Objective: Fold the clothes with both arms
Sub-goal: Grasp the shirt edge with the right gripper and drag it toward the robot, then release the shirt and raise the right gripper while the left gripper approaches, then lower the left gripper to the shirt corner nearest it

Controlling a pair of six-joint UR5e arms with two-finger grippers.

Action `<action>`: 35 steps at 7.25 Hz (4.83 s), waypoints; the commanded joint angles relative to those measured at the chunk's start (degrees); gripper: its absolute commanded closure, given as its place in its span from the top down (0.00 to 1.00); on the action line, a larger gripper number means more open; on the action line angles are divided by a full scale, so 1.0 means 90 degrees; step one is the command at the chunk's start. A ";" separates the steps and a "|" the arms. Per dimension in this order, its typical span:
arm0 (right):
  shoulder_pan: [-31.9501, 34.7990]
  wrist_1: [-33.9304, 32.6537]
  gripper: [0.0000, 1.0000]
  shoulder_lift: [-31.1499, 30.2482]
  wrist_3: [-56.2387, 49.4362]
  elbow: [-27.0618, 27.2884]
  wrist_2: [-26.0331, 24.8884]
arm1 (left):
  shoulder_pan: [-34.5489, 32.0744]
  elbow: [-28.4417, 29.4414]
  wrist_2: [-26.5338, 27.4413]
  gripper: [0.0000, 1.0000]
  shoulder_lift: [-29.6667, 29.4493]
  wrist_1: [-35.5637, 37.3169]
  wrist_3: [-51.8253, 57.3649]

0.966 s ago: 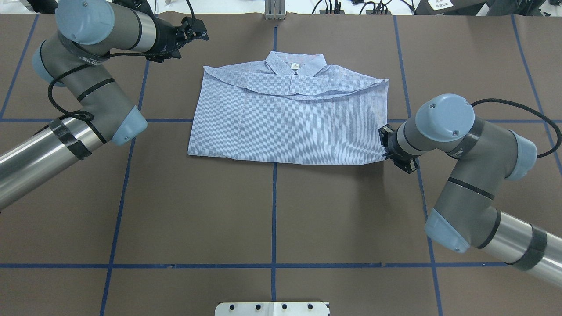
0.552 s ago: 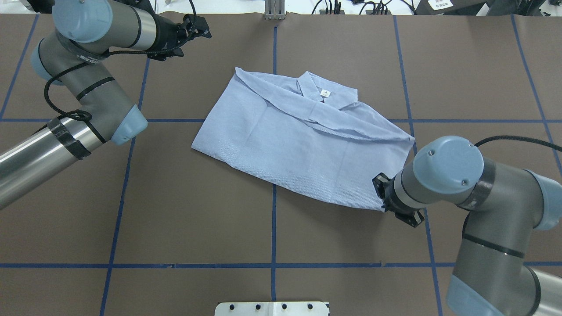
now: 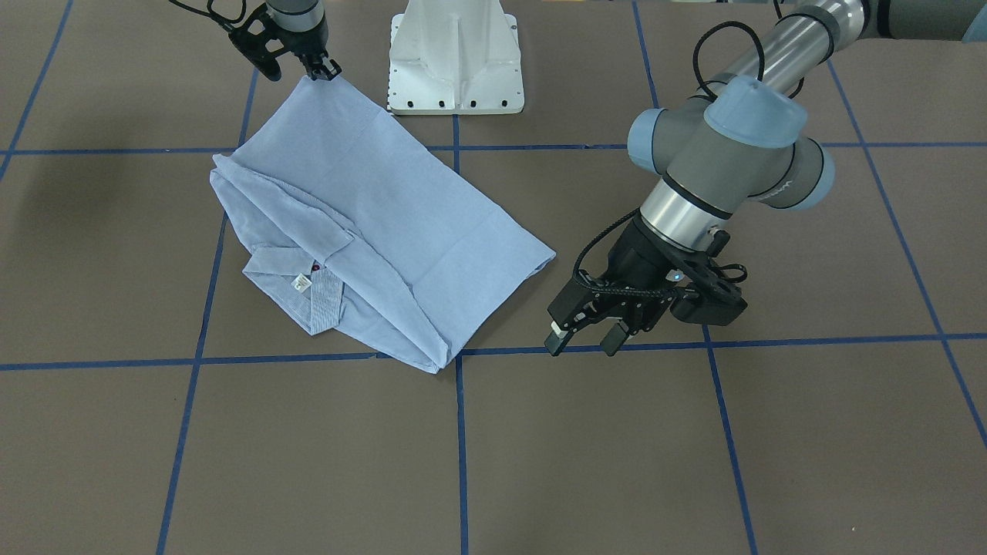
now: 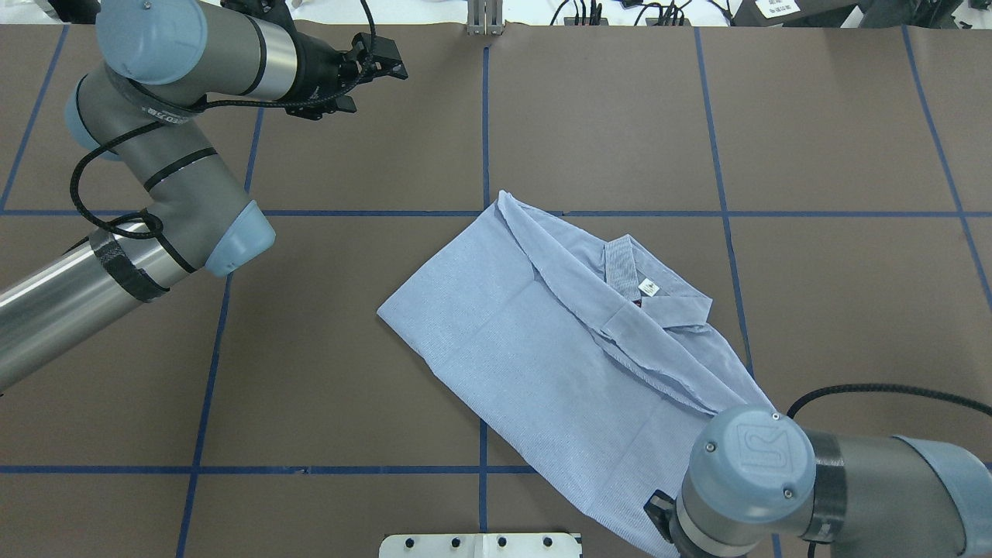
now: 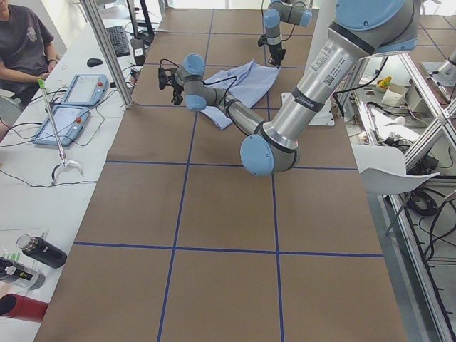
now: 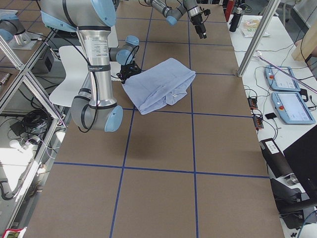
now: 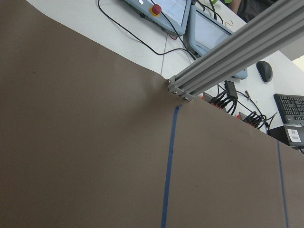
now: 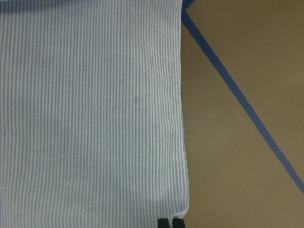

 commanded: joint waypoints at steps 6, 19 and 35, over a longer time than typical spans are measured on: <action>0.2489 0.0042 1.00 0.0364 -0.2508 -0.0353 -0.0244 | 0.0998 -0.1947 -0.0172 1.00 0.0979 0.1227 -0.0431; 0.5924 0.2025 1.00 0.0824 -0.7272 -0.3296 0.1356 | 0.1819 -0.2204 0.0044 0.98 0.1959 0.1608 -0.0500; 0.6315 0.1937 1.00 0.0824 -0.7869 -0.3404 0.1377 | 0.1801 -0.1138 0.0044 0.00 0.1255 0.1764 -0.0139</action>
